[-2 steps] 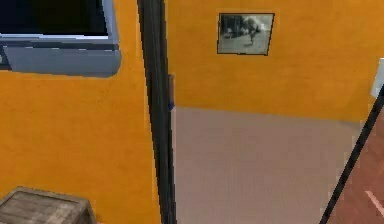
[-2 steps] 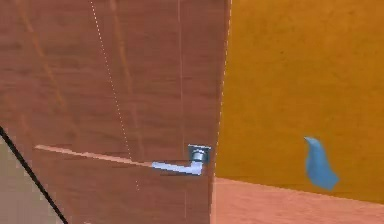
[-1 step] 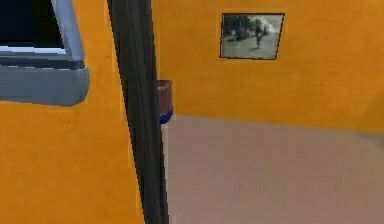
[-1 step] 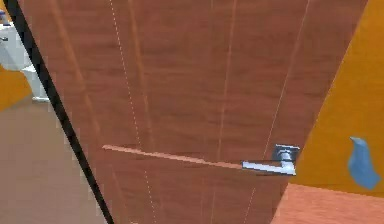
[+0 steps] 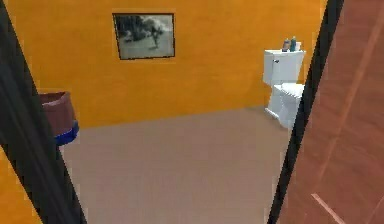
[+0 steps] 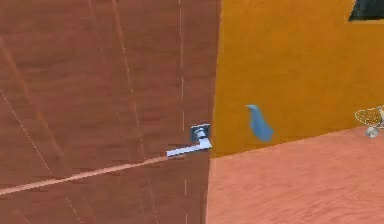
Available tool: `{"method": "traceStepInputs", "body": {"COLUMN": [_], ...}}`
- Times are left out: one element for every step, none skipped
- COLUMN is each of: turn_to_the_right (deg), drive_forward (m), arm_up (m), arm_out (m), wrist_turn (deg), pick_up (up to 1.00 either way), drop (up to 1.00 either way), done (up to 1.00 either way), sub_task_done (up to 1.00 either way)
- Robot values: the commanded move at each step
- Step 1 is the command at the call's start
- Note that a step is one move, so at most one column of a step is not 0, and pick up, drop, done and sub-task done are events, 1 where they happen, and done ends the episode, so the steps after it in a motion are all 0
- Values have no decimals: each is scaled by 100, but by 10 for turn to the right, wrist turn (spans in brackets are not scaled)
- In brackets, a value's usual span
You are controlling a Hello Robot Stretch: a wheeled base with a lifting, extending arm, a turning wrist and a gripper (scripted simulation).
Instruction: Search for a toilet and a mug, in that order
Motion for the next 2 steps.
{"method": "traceStepInputs", "body": {"turn_to_the_right": [0,300], "drive_forward": [80,0], "arm_up": [0,0], "arm_out": [0,0], "wrist_turn": [0,0], "pick_up": [0,0], "drop": [0,0], "done": [0,0], "sub_task_done": [0,0]}}
